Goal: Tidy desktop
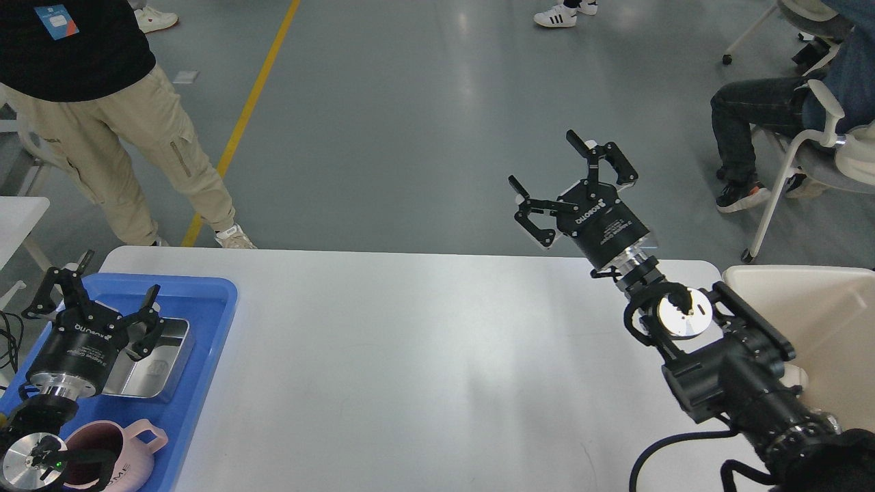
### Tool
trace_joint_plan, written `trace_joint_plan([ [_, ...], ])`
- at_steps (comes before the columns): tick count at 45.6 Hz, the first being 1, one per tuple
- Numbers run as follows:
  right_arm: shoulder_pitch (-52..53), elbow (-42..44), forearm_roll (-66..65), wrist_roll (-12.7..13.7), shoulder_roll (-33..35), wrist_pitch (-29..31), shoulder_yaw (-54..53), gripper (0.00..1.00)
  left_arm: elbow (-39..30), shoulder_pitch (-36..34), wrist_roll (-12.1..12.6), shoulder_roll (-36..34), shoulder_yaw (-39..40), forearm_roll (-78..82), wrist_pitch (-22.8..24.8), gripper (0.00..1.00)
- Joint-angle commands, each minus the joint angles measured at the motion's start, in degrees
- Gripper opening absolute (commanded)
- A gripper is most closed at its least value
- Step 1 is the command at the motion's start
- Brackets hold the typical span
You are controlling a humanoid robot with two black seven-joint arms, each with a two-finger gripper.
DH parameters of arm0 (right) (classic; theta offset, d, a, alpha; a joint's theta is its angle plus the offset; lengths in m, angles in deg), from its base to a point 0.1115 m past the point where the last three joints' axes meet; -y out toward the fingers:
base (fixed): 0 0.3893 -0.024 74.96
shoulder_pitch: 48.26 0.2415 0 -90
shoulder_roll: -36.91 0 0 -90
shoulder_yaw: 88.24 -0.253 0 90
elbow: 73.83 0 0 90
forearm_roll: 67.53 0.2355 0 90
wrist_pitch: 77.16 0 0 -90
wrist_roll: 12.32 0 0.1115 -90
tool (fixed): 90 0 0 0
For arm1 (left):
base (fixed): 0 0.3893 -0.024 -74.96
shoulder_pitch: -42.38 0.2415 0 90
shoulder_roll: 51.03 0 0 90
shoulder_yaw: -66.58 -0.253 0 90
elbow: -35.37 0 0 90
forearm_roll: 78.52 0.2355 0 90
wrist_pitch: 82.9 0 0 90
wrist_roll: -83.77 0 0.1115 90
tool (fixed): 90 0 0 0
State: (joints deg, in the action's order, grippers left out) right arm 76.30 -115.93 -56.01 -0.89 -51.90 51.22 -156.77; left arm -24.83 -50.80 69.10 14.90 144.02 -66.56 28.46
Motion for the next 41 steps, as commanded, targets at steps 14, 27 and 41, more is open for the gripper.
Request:
trace_joint_plan([
  [14, -2.2, 2.9, -0.1, 0.2, -5.5, -7.4, -1.2, 1.0, 0.0, -0.9, 0.4, 0.4, 0.8, -0.1, 0.4, 0.97],
  [27, -2.9, 6.4, -0.1, 0.3, -5.1, -7.4, -0.5, 1.0, 0.3, -3.6, 0.5, 2.2, 0.8, -0.2, 6.7, 0.97],
  [41, -4.5, 7.9, 0.0, 0.3, -4.4, -7.2, -1.1, 1.0, 2.5, -6.4, 0.5, 6.0, 0.9, -0.2, 6.9, 0.97],
])
